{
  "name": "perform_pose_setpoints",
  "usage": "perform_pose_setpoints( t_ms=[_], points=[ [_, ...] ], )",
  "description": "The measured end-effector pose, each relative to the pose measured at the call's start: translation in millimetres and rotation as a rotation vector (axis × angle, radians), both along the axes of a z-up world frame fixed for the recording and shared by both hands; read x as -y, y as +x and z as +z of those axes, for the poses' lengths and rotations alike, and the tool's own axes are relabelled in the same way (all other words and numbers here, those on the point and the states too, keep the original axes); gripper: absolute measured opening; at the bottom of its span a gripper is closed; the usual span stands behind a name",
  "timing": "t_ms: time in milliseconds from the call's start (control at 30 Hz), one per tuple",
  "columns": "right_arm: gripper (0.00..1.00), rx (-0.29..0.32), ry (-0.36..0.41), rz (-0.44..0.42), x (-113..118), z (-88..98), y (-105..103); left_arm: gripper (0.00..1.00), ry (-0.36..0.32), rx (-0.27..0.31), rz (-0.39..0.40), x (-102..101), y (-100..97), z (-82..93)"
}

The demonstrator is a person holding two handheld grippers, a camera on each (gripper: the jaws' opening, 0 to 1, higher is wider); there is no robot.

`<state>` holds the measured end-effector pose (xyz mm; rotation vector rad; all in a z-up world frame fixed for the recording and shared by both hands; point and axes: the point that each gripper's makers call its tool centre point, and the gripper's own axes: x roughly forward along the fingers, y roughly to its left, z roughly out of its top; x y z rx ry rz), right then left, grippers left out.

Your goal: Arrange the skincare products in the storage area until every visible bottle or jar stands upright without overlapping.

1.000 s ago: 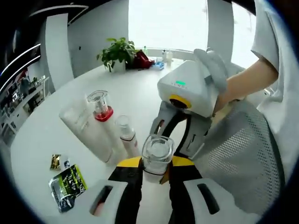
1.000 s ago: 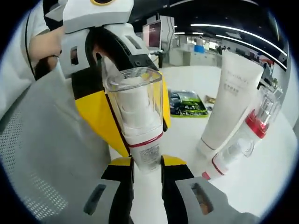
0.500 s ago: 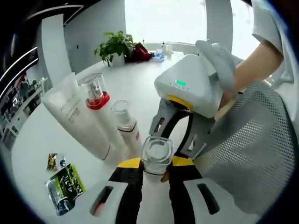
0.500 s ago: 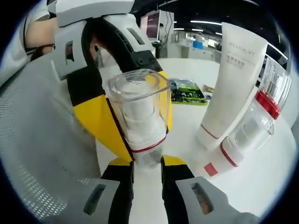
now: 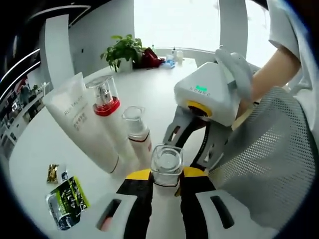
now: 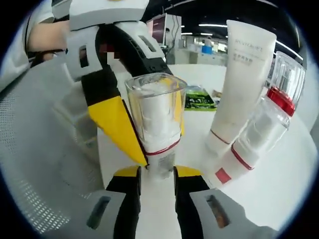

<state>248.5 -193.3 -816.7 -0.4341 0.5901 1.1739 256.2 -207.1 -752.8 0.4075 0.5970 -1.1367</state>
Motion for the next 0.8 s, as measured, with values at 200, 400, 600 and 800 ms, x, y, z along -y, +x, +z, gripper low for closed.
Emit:
perform_pose_setpoints(
  t_ms=[200,400,600,800],
  points=[
    [0.36,-0.022,0.026,-0.03,14,5.0,-1,0.22,-0.007,0.003,-0.012,5,4.8,2.4],
    [0.41,-0.047,0.038,-0.071,26,9.9,-4,0.22,-0.017,0.002,-0.022,10,10.8,3.9],
    [0.45,-0.089,0.076,-0.118,35,14.9,-9,0.22,-0.027,-0.005,-0.022,7,23.1,2.3],
    [0.47,-0.115,0.098,-0.171,46,13.4,-8,0.22,-0.032,0.0,-0.003,2,39.4,-0.5]
  ],
)
